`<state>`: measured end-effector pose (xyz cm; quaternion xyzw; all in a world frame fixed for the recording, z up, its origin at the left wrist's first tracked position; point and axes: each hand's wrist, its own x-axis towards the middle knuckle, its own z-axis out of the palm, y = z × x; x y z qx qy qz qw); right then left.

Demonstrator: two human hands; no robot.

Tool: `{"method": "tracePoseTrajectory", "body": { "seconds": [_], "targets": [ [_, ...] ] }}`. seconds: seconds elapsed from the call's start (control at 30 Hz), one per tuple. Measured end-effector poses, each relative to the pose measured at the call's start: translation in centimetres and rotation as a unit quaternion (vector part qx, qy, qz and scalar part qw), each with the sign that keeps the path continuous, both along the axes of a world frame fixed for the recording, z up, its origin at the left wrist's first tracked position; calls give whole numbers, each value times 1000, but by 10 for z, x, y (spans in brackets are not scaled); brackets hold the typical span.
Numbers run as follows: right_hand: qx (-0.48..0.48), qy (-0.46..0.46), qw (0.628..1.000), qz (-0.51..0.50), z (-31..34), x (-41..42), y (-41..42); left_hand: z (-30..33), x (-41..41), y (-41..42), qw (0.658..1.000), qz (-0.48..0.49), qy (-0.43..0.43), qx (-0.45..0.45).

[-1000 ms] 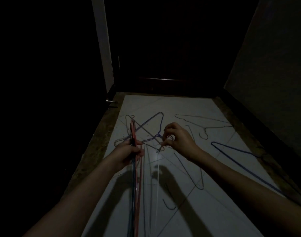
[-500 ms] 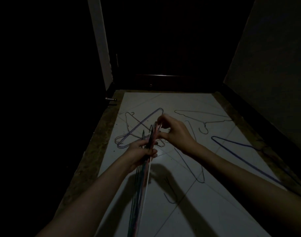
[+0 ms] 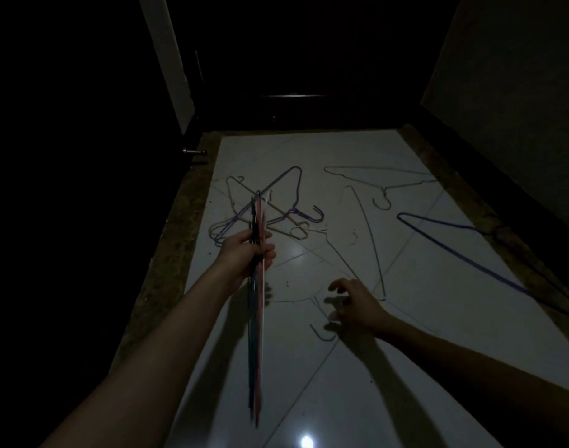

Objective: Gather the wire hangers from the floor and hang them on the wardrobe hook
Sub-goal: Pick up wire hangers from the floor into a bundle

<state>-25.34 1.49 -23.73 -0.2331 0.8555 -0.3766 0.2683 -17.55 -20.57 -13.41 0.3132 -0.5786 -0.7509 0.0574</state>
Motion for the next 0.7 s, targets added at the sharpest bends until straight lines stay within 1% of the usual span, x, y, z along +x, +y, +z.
{"method": "tracePoseTrajectory", "body": {
  "seconds": [0.17,0.27,0.37,0.43,0.57,0.63,0.7],
  "targets": [
    [96,40,991,82,-45,5,8,-7,0,-11,1000,21,-12,-10],
    [135,91,981,103,-59,11,4,-9,1,-16,999,34,-26,-14],
    [131,91,984,86,-62,17,1,-6,3,-14,998,36,-27,-41],
    [132,81,982,107,-55,14,0,-1,3,-12,996,39,-17,-74],
    [84,38,987,134,-15,10,-2,11,1,-9,992,33,-4,-123],
    [54,28,992,108,9,8,-4,16,1,-8,991,23,-12,-132],
    [4,14,997,80,33,5,-6,19,1,-6,989,9,-24,-146]
  ]
}}
